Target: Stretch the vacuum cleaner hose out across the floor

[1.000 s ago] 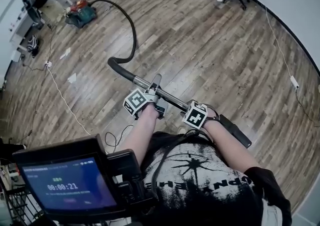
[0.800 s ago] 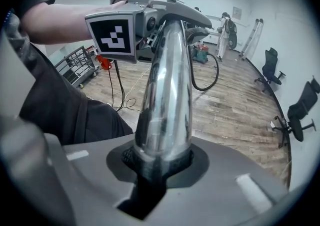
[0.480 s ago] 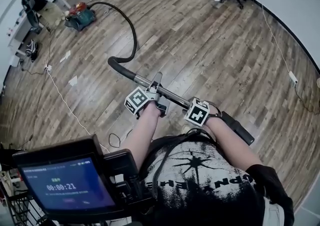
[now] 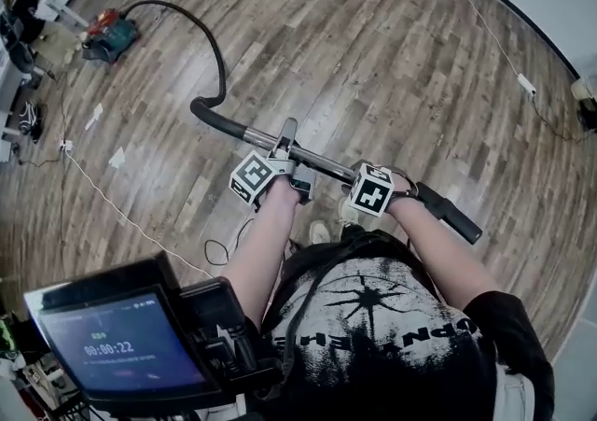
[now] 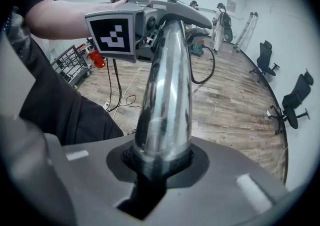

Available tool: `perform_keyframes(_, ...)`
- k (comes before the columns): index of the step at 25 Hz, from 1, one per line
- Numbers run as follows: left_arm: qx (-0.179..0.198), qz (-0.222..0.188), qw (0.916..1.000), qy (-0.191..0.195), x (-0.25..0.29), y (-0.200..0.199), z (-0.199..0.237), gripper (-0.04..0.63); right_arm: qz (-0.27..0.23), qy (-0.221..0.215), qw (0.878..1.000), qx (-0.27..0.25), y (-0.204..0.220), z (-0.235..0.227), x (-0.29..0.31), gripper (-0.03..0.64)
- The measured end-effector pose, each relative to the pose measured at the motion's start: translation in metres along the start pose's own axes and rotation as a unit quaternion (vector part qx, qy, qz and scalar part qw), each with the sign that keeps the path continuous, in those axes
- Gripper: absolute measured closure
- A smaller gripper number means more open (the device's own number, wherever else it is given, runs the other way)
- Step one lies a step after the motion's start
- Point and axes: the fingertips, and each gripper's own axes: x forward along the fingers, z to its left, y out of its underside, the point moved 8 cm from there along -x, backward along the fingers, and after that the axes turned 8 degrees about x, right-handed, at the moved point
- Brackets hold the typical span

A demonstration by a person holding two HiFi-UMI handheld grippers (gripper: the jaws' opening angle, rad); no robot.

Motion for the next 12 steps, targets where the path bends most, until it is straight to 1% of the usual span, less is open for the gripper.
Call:
perform_keyframes(5, -0.023, 0.009, 0.9997, -0.005, -0.007, 0.024, 0.004, 0.554, 0.02, -0.001, 1.0, 0.011, 0.021, 0.012, -0.004, 0.529)
perform_keyframes(10, -0.017, 0.005, 0.9998, -0.004, -0.012, 0.036, -0.003, 0.554, 0.015, -0.001, 1.0, 0.009, 0.033, 0.017, -0.009, 0.529)
perform_keyframes(12, -0.013, 0.0, 0.9999, -0.002, -0.01, 0.051, -0.008, 0.554, 0.011, 0.002, 1.0, 0.003, 0.048, 0.014, -0.013, 0.529)
